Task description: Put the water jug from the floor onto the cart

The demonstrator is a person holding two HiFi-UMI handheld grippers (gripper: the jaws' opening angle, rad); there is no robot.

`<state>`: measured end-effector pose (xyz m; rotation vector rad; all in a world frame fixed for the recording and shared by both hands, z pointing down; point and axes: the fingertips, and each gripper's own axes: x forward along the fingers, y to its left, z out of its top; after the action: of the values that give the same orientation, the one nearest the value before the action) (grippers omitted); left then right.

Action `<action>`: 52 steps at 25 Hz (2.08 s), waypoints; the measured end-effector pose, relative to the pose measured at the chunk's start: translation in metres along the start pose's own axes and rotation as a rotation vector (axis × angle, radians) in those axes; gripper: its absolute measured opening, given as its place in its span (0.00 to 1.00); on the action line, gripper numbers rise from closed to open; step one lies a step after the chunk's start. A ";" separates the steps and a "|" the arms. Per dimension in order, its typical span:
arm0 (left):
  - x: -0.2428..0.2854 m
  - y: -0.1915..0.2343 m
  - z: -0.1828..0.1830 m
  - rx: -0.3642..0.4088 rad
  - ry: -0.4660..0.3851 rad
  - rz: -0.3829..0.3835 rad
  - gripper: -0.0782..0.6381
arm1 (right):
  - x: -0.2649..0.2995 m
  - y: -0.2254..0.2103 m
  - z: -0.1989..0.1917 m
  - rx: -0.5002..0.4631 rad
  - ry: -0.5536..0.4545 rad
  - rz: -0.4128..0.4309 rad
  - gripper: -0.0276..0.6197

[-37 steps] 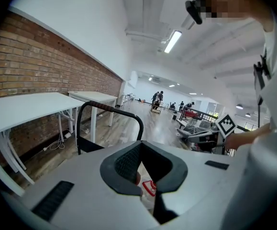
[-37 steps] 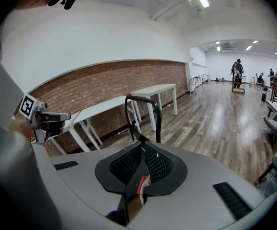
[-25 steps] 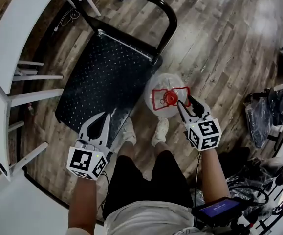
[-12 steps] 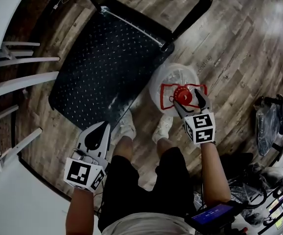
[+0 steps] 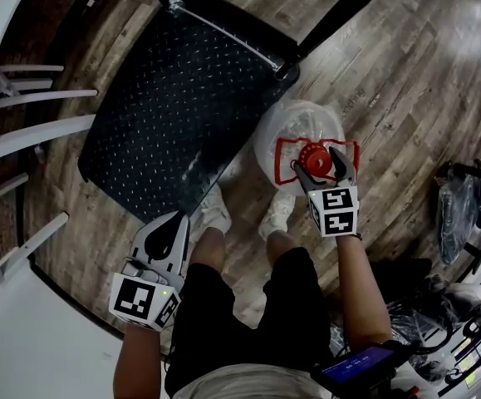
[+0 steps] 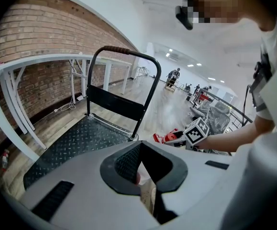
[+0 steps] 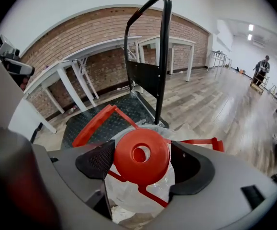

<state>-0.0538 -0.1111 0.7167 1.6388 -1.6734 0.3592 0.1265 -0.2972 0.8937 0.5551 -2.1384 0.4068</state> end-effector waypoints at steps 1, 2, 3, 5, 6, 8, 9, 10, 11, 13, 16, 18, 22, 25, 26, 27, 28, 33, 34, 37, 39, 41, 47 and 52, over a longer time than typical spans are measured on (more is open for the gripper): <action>0.000 0.001 0.000 -0.001 0.002 0.001 0.11 | 0.000 -0.002 0.001 0.007 -0.002 -0.008 0.60; 0.000 0.002 0.001 -0.003 0.002 0.002 0.11 | 0.000 -0.003 0.001 0.019 -0.006 -0.010 0.60; 0.000 0.003 0.002 -0.005 0.001 0.003 0.11 | -0.001 -0.005 0.002 0.031 -0.010 -0.009 0.60; -0.001 0.004 0.005 -0.009 -0.005 0.002 0.11 | -0.004 -0.005 0.001 0.033 -0.016 -0.015 0.58; -0.002 0.004 0.007 -0.011 -0.007 0.001 0.11 | -0.005 -0.005 0.001 0.025 -0.016 -0.023 0.54; -0.005 0.006 0.011 -0.013 -0.010 0.003 0.11 | -0.007 -0.003 0.001 0.011 -0.014 -0.041 0.53; -0.007 0.008 0.013 -0.013 -0.013 0.006 0.11 | -0.006 -0.003 0.001 0.009 -0.013 -0.051 0.53; -0.009 0.008 0.015 -0.011 -0.016 0.011 0.11 | -0.006 -0.004 0.000 0.013 -0.012 -0.060 0.53; -0.010 0.009 0.018 -0.009 -0.020 0.017 0.11 | -0.008 -0.005 -0.001 0.020 -0.013 -0.069 0.53; -0.016 0.007 0.024 -0.002 -0.031 0.029 0.11 | -0.017 -0.008 -0.001 0.037 -0.023 -0.081 0.53; -0.030 0.008 0.039 0.006 -0.052 0.052 0.11 | -0.047 -0.009 0.013 0.053 -0.042 -0.092 0.53; -0.039 0.008 0.047 0.009 -0.067 0.070 0.11 | -0.072 -0.010 0.025 0.066 -0.043 -0.102 0.53; -0.066 0.000 0.069 0.006 -0.118 0.122 0.11 | -0.125 -0.014 0.061 0.057 -0.073 -0.099 0.53; -0.091 -0.015 0.088 0.022 -0.152 0.163 0.11 | -0.171 -0.018 0.091 0.030 -0.088 -0.081 0.53; -0.098 -0.021 0.095 0.028 -0.167 0.175 0.11 | -0.186 -0.022 0.103 0.024 -0.092 -0.078 0.53; -0.107 -0.025 0.102 0.029 -0.184 0.187 0.11 | -0.201 -0.024 0.114 0.016 -0.095 -0.074 0.53; -0.117 -0.029 0.109 0.026 -0.202 0.201 0.11 | -0.216 -0.025 0.125 0.005 -0.095 -0.068 0.53; -0.164 -0.038 0.138 -0.023 -0.313 0.279 0.11 | -0.273 -0.015 0.169 -0.112 -0.100 -0.028 0.53; -0.172 -0.039 0.142 -0.030 -0.333 0.292 0.11 | -0.281 -0.011 0.176 -0.140 -0.106 -0.020 0.53; -0.192 -0.035 0.151 -0.045 -0.382 0.323 0.11 | -0.298 0.003 0.197 -0.216 -0.133 0.010 0.53; -0.202 -0.031 0.154 -0.055 -0.405 0.342 0.11 | -0.303 0.012 0.210 -0.254 -0.145 0.034 0.53; -0.210 -0.027 0.157 -0.065 -0.424 0.360 0.11 | -0.305 0.021 0.221 -0.281 -0.153 0.058 0.53; -0.238 -0.005 0.163 -0.093 -0.485 0.414 0.11 | -0.298 0.063 0.255 -0.350 -0.173 0.138 0.53; -0.271 0.026 0.153 -0.148 -0.534 0.465 0.11 | -0.285 0.116 0.284 -0.402 -0.174 0.215 0.53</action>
<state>-0.1549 -0.0114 0.4387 1.2890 -2.4265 0.0059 0.0254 -0.2647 0.4892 0.1355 -2.3724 0.0372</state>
